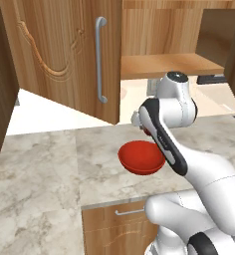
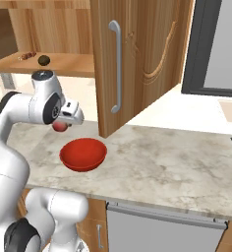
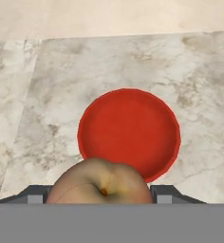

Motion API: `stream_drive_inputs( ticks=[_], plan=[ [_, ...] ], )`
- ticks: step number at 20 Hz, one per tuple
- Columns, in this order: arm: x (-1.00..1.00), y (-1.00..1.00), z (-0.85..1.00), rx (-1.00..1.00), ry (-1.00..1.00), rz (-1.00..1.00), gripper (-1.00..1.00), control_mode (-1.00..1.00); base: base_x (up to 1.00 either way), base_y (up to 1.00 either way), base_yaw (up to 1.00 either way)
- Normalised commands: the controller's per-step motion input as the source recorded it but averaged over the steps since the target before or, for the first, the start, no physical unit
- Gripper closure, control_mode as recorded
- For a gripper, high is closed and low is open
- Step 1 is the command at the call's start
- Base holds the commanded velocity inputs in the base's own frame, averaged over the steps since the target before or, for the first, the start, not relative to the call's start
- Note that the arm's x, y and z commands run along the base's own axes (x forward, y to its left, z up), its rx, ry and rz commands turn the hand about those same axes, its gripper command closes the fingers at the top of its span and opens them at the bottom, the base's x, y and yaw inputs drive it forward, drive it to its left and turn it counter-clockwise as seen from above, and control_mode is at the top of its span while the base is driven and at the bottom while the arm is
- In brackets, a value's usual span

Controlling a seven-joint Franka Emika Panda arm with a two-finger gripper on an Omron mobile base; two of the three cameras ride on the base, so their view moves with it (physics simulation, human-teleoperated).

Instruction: Open the cabinet. Pick the kiwi and peach from the cabinet and place them into the bowl. Then close the cabinet.

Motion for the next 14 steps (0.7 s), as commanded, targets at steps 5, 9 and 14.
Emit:
stream_drive_inputs(
  ticks=[5,9,14],
  plan=[
    [0.09,0.00,-0.45,0.00,0.00,0.00,1.00,-1.00,0.00,0.00,0.00],
    [0.13,0.00,-0.41,0.00,0.00,0.00,1.00,-1.00,0.00,0.00,0.00],
    [0.14,0.00,-0.36,0.00,0.00,0.00,1.00,-1.00,0.00,0.00,0.00]
  ],
)
